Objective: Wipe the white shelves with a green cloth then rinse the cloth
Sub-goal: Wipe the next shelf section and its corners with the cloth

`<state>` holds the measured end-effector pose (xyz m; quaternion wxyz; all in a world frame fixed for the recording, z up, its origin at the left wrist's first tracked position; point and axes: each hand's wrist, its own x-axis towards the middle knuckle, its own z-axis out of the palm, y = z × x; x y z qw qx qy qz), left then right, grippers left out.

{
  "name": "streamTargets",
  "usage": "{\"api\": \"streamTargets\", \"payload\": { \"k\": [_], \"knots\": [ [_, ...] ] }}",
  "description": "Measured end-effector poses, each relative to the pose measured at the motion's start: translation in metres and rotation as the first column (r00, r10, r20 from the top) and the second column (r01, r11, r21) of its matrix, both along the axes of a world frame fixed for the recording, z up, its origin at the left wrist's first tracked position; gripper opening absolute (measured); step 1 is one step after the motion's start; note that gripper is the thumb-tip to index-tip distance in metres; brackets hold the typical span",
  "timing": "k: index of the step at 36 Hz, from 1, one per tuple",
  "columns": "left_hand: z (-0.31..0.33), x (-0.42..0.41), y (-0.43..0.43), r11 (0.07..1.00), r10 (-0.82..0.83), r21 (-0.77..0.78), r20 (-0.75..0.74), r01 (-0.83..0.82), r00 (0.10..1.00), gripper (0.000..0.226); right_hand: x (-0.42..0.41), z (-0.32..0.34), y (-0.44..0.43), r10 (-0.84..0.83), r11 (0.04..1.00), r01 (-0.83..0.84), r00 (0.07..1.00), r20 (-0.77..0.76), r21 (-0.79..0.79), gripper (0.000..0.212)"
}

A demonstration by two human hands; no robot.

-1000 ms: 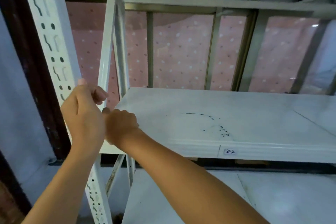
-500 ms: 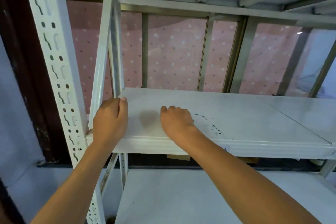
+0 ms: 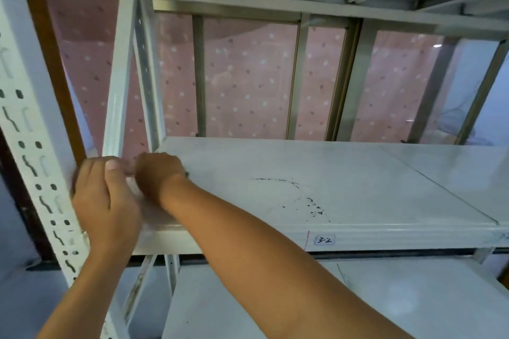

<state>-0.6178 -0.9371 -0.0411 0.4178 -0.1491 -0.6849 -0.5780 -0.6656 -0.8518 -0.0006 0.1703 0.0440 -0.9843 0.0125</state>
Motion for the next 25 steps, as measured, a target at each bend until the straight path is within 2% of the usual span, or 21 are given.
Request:
{"api": "streamTargets", "payload": {
  "k": [2,4,8,10,14,18,22,25],
  "knots": [
    [0.001,-0.001,0.002,0.996,-0.001,-0.087,0.08,0.008,0.997,0.031,-0.004,0.001,0.019,-0.072,0.997,0.071,0.996,0.045,0.018,0.029],
    [0.002,-0.002,0.004,0.973,0.012,-0.229,0.096,0.011,0.995,0.026,-0.002,0.001,0.045,-0.151,0.986,0.146,0.986,0.065,0.078,0.035],
    [0.003,-0.007,0.009,0.866,0.025,-0.499,0.096,0.026,0.995,0.022,0.018,0.002,0.097,-0.304,0.948,0.296,0.951,0.057,0.118,0.036],
    [0.001,-0.009,0.01,0.816,0.03,-0.578,0.091,0.028,0.995,0.021,0.031,0.0,0.119,-0.359,0.927,0.349,0.931,0.059,0.14,0.035],
    [-0.003,-0.012,0.011,0.755,0.063,-0.656,0.062,-0.007,0.996,0.019,0.053,-0.001,0.155,-0.442,0.871,0.414,0.896,0.051,0.263,0.035],
    [-0.002,-0.012,0.01,0.741,0.076,-0.671,0.052,-0.021,0.996,0.021,0.065,0.008,0.178,-0.416,0.85,0.368,0.908,0.051,0.378,0.039],
    [0.0,-0.012,0.012,0.744,0.073,-0.668,0.055,-0.018,0.996,0.02,0.073,0.029,0.214,-0.306,0.901,0.303,0.951,-0.041,0.311,0.034],
    [0.002,-0.006,0.02,0.693,0.076,-0.718,-0.025,-0.071,0.997,0.016,0.083,0.044,0.249,-0.258,0.941,0.262,0.965,-0.045,0.213,0.019]
  ]
}}
